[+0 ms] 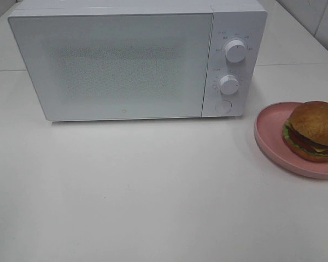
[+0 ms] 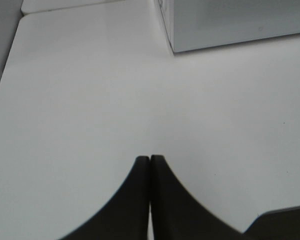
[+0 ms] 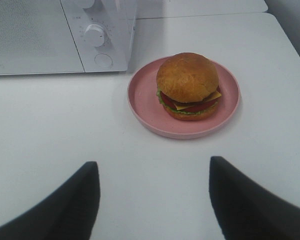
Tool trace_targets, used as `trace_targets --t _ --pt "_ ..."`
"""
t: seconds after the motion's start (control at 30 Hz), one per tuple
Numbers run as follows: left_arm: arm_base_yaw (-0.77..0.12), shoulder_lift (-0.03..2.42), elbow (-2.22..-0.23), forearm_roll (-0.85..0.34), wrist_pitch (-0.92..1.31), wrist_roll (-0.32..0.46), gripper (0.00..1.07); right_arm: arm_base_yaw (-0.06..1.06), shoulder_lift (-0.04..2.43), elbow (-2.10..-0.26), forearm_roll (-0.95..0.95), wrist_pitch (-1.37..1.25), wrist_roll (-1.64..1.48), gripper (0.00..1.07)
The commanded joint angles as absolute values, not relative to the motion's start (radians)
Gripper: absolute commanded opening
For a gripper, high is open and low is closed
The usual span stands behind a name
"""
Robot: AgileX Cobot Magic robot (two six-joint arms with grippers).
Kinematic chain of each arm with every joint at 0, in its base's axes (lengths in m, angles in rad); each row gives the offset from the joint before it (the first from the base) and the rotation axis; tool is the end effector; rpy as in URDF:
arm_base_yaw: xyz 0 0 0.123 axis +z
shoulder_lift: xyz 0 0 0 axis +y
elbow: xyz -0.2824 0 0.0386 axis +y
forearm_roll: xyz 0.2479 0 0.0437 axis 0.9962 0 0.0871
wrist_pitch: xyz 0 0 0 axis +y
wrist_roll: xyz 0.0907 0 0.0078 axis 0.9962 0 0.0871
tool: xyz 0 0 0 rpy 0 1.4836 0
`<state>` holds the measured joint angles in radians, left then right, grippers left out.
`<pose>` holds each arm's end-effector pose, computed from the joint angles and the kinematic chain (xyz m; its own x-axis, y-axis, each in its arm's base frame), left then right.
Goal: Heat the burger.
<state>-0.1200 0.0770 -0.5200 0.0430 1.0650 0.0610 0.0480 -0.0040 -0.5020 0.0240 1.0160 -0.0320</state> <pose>0.0052 0.0028 0.2825 -0.4968 0.1422 -0.8561 0.1285 0.9877 0.0894 -0.0040 0.0017 0.2814 -0.4084 -0.0390 -0.9120 -0.0745 0.9972 -0.0093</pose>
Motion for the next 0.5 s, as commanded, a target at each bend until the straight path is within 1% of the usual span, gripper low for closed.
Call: trace_targets --t 0.03,0.2,0.5 --pt "-0.119 0.043 -0.498 0.018 1.040 0.108 0.00 0.041 -0.030 -0.498 0.027 1.002 -0.031 0.60" --pt "-0.119 0.044 -0.497 0.000 1.040 0.134 0.00 0.041 -0.030 -0.498 0.027 1.002 -0.031 0.60" --pt "-0.119 0.044 -0.497 0.000 1.040 0.135 0.00 0.041 -0.030 -0.498 0.027 1.002 -0.031 0.60"
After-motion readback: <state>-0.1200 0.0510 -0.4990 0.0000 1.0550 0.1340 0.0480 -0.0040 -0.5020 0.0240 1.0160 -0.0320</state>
